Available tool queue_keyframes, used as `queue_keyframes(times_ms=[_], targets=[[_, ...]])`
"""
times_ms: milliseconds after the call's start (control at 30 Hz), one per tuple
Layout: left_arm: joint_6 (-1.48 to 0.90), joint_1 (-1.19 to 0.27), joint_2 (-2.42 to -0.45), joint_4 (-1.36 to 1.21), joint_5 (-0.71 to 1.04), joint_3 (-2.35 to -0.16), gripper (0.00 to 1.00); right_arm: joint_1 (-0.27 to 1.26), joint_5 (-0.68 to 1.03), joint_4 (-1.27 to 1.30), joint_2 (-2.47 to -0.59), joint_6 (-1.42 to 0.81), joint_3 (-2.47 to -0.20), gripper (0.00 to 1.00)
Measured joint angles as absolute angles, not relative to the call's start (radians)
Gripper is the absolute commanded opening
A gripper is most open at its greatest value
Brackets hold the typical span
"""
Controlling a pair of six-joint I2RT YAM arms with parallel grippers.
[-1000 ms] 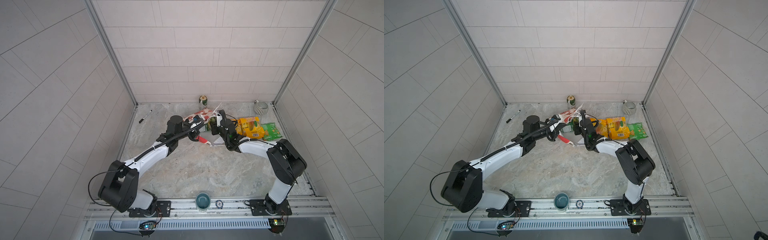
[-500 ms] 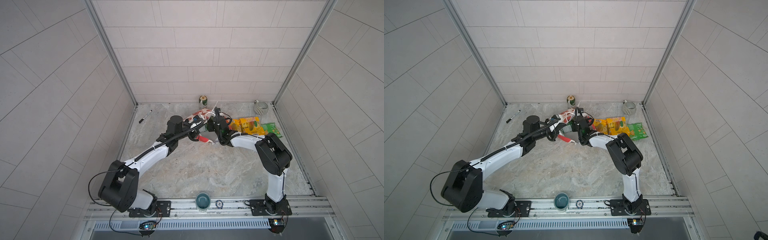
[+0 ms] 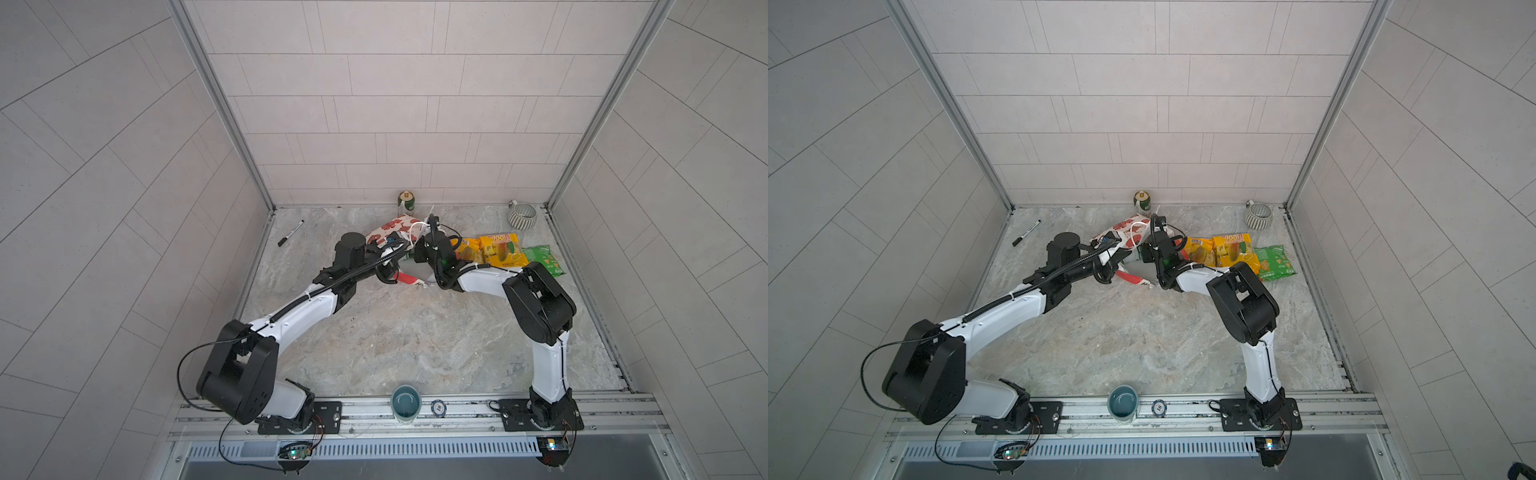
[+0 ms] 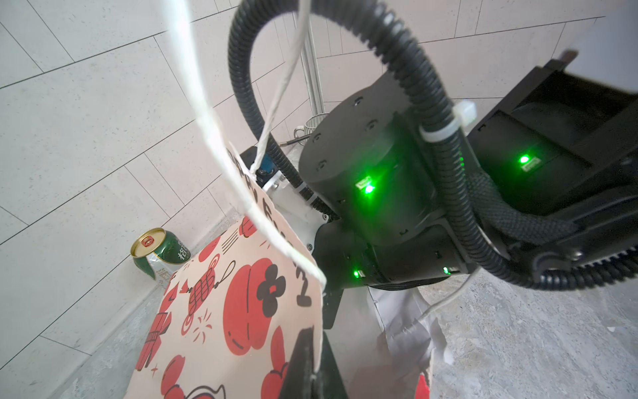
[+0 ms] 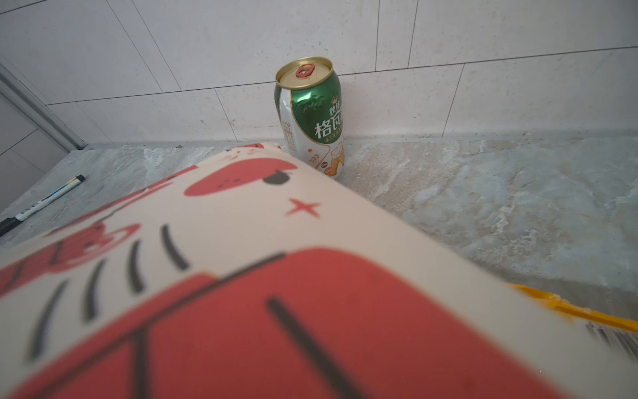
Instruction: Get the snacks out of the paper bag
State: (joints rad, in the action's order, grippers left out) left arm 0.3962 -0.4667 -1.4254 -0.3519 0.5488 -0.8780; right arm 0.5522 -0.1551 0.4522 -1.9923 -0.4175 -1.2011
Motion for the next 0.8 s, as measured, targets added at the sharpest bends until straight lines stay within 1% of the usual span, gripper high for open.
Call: queue_keyframes(times_ms=[333,567,800], targets=[[0.398,-0.467,-1.425,-0.359,0.544,-0.878,0.00,0.578,-0.075,0.465,-1.826,-0.396,-1.044,0.00],[0.400,-0.467,-1.425,-0.362,0.541,-0.878,0.00,0.582,-0.062,0.458,-1.740,-0.390,-0.979,0.00],[0.401,-0.468,-1.425,-0.365,0.529,-0.878,0.00,0.585,-0.059,0.415,-1.607,-0.381,-0.905,0.00]])
